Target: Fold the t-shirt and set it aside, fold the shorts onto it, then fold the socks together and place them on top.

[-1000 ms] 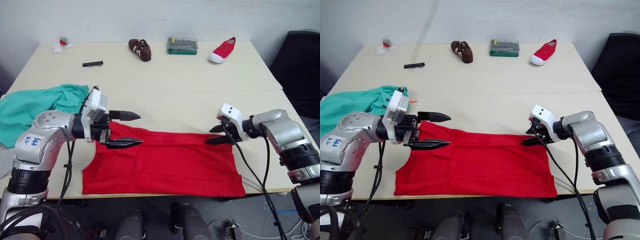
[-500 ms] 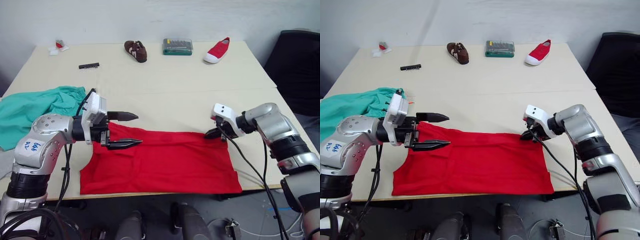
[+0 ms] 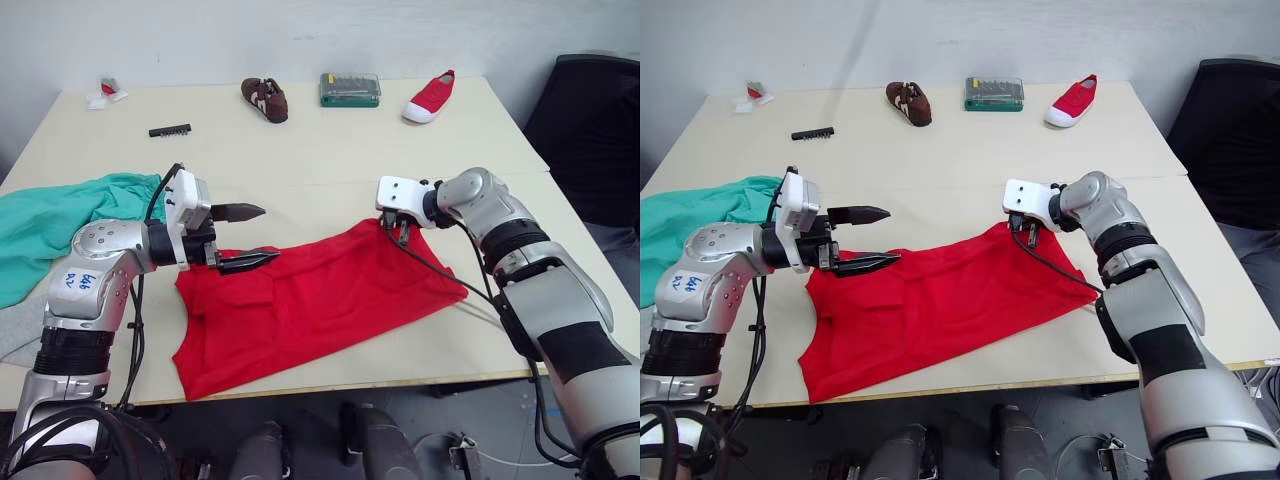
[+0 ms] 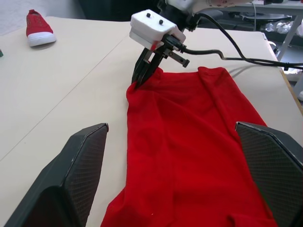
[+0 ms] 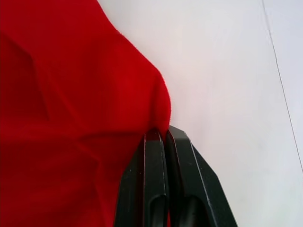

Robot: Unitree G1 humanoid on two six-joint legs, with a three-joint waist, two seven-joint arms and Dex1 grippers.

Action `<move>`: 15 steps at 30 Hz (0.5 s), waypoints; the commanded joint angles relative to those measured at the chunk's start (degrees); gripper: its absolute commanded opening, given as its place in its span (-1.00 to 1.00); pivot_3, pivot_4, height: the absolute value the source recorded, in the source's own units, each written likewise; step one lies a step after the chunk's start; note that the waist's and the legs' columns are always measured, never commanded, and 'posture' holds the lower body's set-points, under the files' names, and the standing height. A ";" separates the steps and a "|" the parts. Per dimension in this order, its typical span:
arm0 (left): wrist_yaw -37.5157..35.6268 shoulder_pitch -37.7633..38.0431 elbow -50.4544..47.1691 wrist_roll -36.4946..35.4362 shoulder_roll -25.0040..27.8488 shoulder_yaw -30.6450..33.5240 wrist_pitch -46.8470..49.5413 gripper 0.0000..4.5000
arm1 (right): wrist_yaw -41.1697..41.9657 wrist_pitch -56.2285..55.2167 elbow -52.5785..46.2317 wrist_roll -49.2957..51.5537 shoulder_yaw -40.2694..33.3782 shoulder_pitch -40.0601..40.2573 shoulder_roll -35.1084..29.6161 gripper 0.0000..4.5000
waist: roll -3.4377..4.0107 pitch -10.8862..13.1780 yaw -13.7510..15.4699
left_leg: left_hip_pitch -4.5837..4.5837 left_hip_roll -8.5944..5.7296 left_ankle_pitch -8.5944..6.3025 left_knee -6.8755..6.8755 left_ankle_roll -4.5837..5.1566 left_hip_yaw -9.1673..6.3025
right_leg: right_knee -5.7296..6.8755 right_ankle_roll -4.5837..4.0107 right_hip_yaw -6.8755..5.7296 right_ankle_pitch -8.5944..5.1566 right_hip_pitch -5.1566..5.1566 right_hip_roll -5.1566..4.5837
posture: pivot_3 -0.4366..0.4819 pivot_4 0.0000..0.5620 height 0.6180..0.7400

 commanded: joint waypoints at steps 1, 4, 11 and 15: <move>0.21 -1.52 0.10 0.54 -0.35 0.77 -1.40 1.00 | -4.19 -0.51 0.58 -0.96 -2.12 -1.90 -0.46 -0.99 | 0.00 0.00 0.00 | 0.00 0.00 0.00 0.00 0.00 0.00 | 0.00 0.00 0.00 0.00 0.00 0.00 | -0.05 -0.47 1.00; -0.68 -1.84 1.48 0.79 0.02 0.54 -0.65 1.00 | -3.32 1.10 0.52 0.49 -4.62 -1.60 -1.51 -0.80 | 0.00 0.00 0.01 | 0.01 0.00 0.01 0.02 -0.01 0.00 | 0.04 0.00 0.00 0.00 0.00 -0.01 | -0.05 -0.47 1.00; -6.86 -8.73 17.15 7.03 0.84 -3.38 -6.66 1.00 | 2.00 14.50 -19.49 8.74 -14.96 5.95 -11.04 0.20 | 0.05 0.03 0.55 | 0.03 -0.01 0.03 0.04 -0.02 -0.01 | 0.08 0.00 -0.04 0.00 0.00 0.00 | -0.05 -0.47 1.00; -9.96 -16.70 32.20 12.82 -0.52 -6.70 -13.17 1.00 | 4.09 53.15 -63.62 18.74 -26.30 26.14 -17.93 0.80 | 0.04 0.02 1.81 | -0.06 0.01 -0.02 0.04 0.04 -0.15 | 0.00 0.01 -0.20 0.00 0.05 0.00 | -0.05 -0.47 1.00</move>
